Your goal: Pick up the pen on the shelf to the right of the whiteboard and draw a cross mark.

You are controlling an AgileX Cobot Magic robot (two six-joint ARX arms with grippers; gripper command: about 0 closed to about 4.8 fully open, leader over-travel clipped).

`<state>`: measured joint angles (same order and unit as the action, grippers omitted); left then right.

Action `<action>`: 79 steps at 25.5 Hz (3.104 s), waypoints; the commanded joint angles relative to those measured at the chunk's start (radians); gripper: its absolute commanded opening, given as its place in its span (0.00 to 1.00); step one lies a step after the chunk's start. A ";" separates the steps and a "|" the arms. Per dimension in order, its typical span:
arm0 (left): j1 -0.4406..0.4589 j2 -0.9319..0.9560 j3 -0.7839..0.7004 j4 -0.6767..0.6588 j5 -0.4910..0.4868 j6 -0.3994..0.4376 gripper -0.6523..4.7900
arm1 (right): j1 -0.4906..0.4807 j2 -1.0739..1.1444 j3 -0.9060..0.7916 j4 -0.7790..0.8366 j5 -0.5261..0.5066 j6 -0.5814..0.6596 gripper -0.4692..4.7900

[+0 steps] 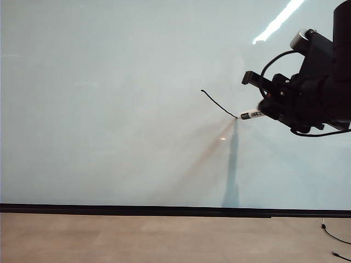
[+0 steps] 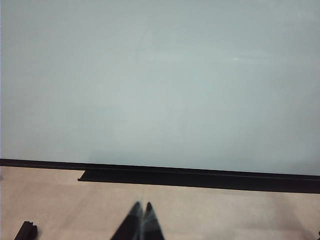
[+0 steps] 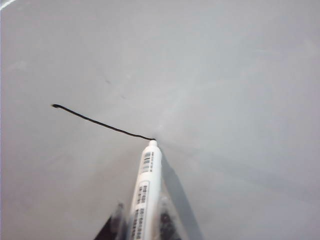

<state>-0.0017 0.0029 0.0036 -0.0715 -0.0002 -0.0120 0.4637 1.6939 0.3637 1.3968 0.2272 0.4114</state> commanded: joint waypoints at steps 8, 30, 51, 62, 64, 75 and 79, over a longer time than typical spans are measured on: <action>0.000 0.000 0.003 0.005 0.003 0.004 0.11 | 0.044 -0.041 -0.018 0.017 -0.049 -0.057 0.08; 0.000 0.000 0.003 0.005 0.003 0.004 0.11 | 0.074 -0.132 0.184 -0.452 -0.167 -0.653 0.08; 0.000 0.000 0.003 0.005 0.003 0.004 0.11 | 0.059 -0.174 0.188 -0.455 -0.068 -0.719 0.08; 0.000 0.000 0.003 0.005 0.004 0.004 0.11 | 0.047 -0.232 0.187 -0.479 -0.060 -0.737 0.08; 0.000 0.000 0.003 0.005 0.003 0.004 0.11 | 0.047 -0.241 0.187 -0.486 -0.040 -0.737 0.08; 0.000 0.000 0.003 0.005 0.003 0.004 0.11 | 0.046 -0.282 0.187 -0.513 -0.018 -0.751 0.08; 0.000 0.000 0.003 0.005 0.003 0.004 0.11 | 0.046 -0.305 0.186 -0.532 0.004 -0.757 0.08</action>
<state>-0.0017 0.0025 0.0036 -0.0715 -0.0006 -0.0120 0.5148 1.4040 0.5449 0.8444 0.1905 -0.3389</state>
